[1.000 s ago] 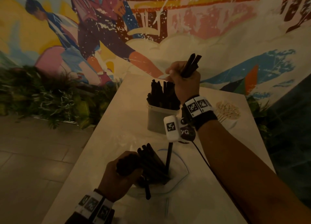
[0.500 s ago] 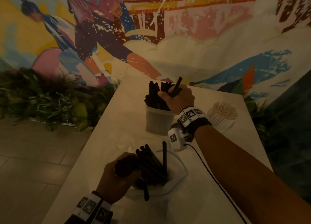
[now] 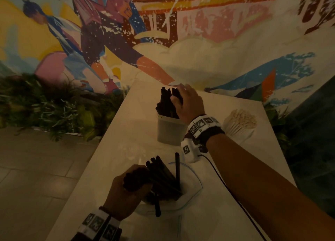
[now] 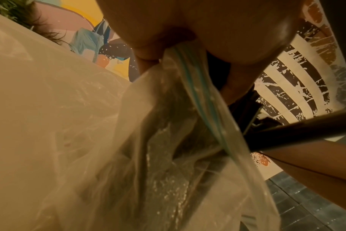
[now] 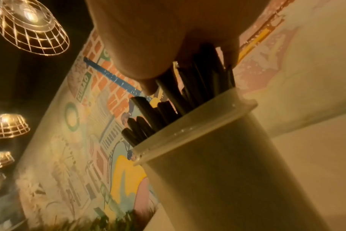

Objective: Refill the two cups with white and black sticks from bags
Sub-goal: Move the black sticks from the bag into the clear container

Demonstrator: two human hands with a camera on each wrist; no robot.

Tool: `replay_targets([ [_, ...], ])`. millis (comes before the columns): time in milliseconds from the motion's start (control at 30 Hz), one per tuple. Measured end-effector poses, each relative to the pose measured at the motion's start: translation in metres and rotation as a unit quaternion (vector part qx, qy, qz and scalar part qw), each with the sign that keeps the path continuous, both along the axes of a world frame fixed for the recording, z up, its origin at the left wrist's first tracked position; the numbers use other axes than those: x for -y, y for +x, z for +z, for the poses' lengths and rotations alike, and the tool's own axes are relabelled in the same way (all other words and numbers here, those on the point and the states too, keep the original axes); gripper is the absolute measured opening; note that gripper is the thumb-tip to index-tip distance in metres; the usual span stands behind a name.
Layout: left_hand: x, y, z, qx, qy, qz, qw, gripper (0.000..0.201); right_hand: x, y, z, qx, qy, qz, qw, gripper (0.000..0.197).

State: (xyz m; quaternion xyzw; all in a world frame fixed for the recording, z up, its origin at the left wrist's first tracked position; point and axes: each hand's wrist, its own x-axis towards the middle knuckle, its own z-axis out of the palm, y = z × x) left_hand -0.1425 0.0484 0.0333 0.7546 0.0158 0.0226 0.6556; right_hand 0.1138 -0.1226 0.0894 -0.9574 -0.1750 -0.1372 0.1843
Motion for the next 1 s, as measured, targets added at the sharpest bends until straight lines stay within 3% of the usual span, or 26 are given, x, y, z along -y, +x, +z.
replay_targets([
  [167, 0.0, 0.0, -0.002, 0.0, 0.0, 0.002, 1.0, 0.027, -0.001, -0.013, 0.009, -0.086, -0.106, -0.025, 0.99, 0.06],
  [267, -0.001, 0.001, -0.002, 0.0, 0.004, -0.001, 1.0, 0.028, 0.003, -0.028, 0.02, 0.019, 0.012, -0.025, 0.999, 0.063],
  [333, 0.0, 0.0, -0.002, 0.004, 0.002, 0.003, 1.0, 0.028, 0.01, -0.047, 0.027, 0.076, 0.148, 0.003, 0.986, 0.056],
  [367, 0.0, 0.0, -0.003, 0.006, 0.002, 0.006, 1.0, 0.028, 0.015, -0.059, 0.03, 0.066, 0.212, 0.016, 0.975, 0.052],
  [467, 0.0, 0.001, -0.004, 0.005, 0.012, 0.012, 1.0, 0.031, 0.032, -0.102, 0.034, -0.108, 0.324, 0.036, 0.939, 0.042],
  [600, 0.0, 0.003, -0.007, -0.007, 0.015, 0.017, 1.0, 0.035, 0.052, -0.144, 0.013, -0.371, 0.328, 0.054, 0.867, 0.049],
  [767, 0.002, 0.004, -0.006, -0.02, 0.031, 0.014, 0.999, 0.035, 0.056, -0.181, -0.01, -0.479, 0.315, 0.09, 0.814, 0.068],
  [833, 0.003, 0.005, -0.004, -0.016, 0.038, 0.005, 0.999, 0.035, 0.051, -0.19, -0.019, -0.473, 0.294, 0.11, 0.823, 0.074],
  [900, 0.005, 0.005, -0.002, -0.006, 0.05, -0.004, 0.999, 0.035, 0.044, -0.196, -0.022, -0.437, 0.262, 0.122, 0.852, 0.078],
  [1000, 0.007, 0.006, 0.001, 0.008, 0.053, -0.006, 0.999, 0.045, 0.029, -0.203, -0.023, -0.335, 0.264, 0.128, 0.895, 0.064],
])
